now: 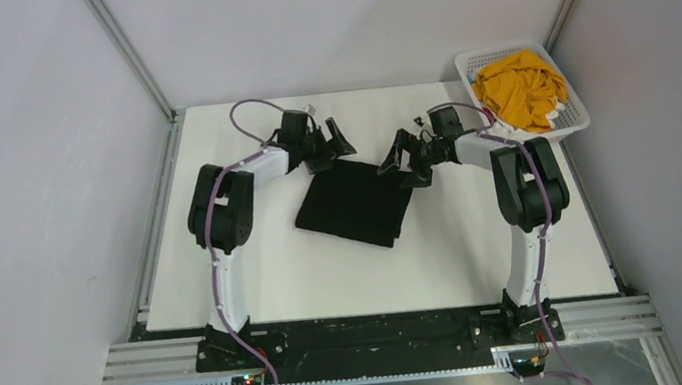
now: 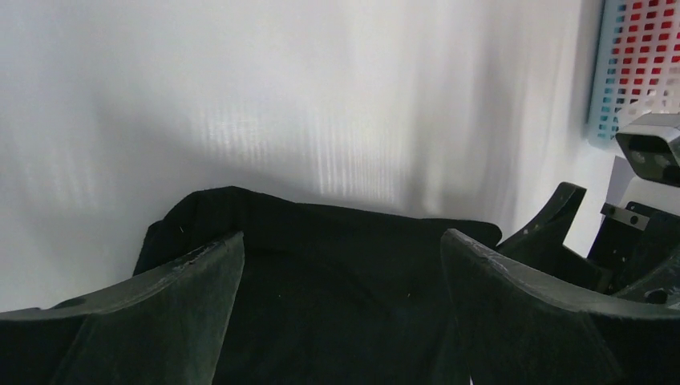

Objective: Fold and stack the t-shirts
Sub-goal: Smooth out wrinkles on the folded tshirt

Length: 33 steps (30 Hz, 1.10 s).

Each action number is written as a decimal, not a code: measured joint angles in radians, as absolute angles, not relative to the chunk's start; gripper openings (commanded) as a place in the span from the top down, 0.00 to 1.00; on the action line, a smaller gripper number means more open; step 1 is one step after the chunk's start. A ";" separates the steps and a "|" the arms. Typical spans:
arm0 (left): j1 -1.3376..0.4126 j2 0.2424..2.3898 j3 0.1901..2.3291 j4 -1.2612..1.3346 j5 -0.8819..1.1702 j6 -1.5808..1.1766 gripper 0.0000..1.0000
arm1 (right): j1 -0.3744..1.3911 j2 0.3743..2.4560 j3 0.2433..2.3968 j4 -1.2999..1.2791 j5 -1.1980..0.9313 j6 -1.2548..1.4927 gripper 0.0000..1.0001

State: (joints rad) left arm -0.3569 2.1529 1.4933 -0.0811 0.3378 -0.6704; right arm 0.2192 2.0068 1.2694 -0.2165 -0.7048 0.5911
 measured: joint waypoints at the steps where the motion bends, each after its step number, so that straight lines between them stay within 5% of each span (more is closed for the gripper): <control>1: -0.352 2.153 1.491 -0.078 0.339 -0.675 0.00 | 0.217 2.021 1.292 -0.226 -0.700 0.578 0.01; 10: -0.344 1.980 1.284 -0.080 0.220 -0.681 0.00 | 0.200 2.012 1.335 -0.297 -0.646 0.508 0.01; 18: -0.337 1.728 1.240 -0.175 0.100 -0.636 0.00 | 0.228 1.709 1.230 -0.337 -0.565 0.482 0.01; 25: -0.389 1.475 1.028 -0.113 0.155 -0.655 0.00 | 0.432 1.559 1.060 -0.105 -0.667 0.606 0.01; 33: -0.479 1.506 0.818 0.042 0.286 -0.763 0.00 | 0.553 1.742 0.942 0.211 -0.764 0.778 0.01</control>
